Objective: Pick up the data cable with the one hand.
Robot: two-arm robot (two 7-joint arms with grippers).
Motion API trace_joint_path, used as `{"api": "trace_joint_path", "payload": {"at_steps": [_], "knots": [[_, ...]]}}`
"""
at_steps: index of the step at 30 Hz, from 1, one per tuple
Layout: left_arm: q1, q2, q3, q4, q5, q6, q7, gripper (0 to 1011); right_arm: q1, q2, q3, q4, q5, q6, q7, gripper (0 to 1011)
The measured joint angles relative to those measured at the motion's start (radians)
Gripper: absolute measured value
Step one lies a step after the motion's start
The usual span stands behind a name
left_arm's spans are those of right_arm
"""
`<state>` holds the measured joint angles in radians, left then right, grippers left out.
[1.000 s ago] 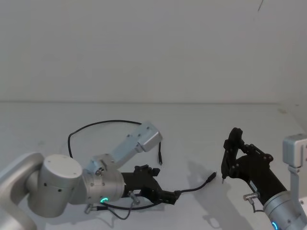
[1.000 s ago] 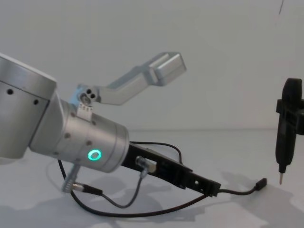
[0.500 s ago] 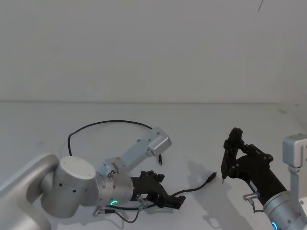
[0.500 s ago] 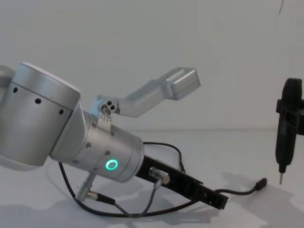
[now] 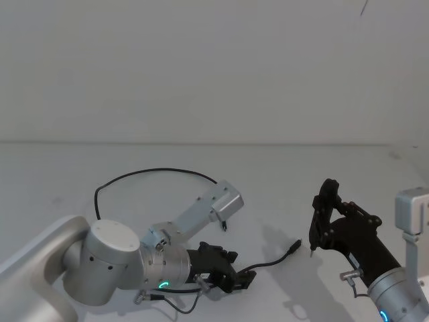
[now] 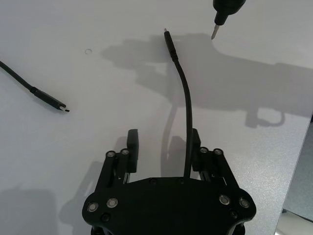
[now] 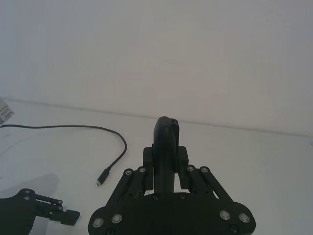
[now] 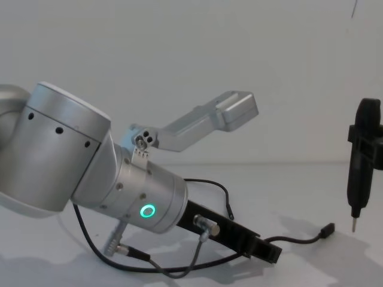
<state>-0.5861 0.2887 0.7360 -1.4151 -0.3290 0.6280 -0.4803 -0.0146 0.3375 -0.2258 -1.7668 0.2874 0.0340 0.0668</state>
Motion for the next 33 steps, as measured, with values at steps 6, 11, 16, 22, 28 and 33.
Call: {"api": "trace_joint_path", "payload": {"at_steps": [6,11,16,22,28,33], "knots": [[-0.001,-0.003,0.001,0.003,0.001,0.002,0.001,424,0.000,0.000,0.000,0.000,0.000,0.000,0.000,279],[-0.001,-0.004,0.002,0.005,0.002,0.003,0.001,255,0.000,0.000,0.000,0.000,0.000,0.000,0.000,279],[-0.002,-0.005,0.003,0.006,0.003,0.003,0.002,89,0.000,0.000,0.000,0.000,0.000,0.000,0.000,279],[-0.002,-0.005,0.003,0.006,0.004,0.004,0.002,32,0.000,0.000,0.000,0.000,0.000,0.000,0.000,279],[-0.003,-0.001,0.008,0.004,0.012,-0.006,-0.004,32,0.002,-0.005,0.009,-0.006,0.009,0.001,0.004,279],[-0.006,0.023,0.019,-0.011,0.028,-0.040,-0.028,32,0.011,-0.012,0.031,-0.027,0.043,0.015,0.015,279]]}}
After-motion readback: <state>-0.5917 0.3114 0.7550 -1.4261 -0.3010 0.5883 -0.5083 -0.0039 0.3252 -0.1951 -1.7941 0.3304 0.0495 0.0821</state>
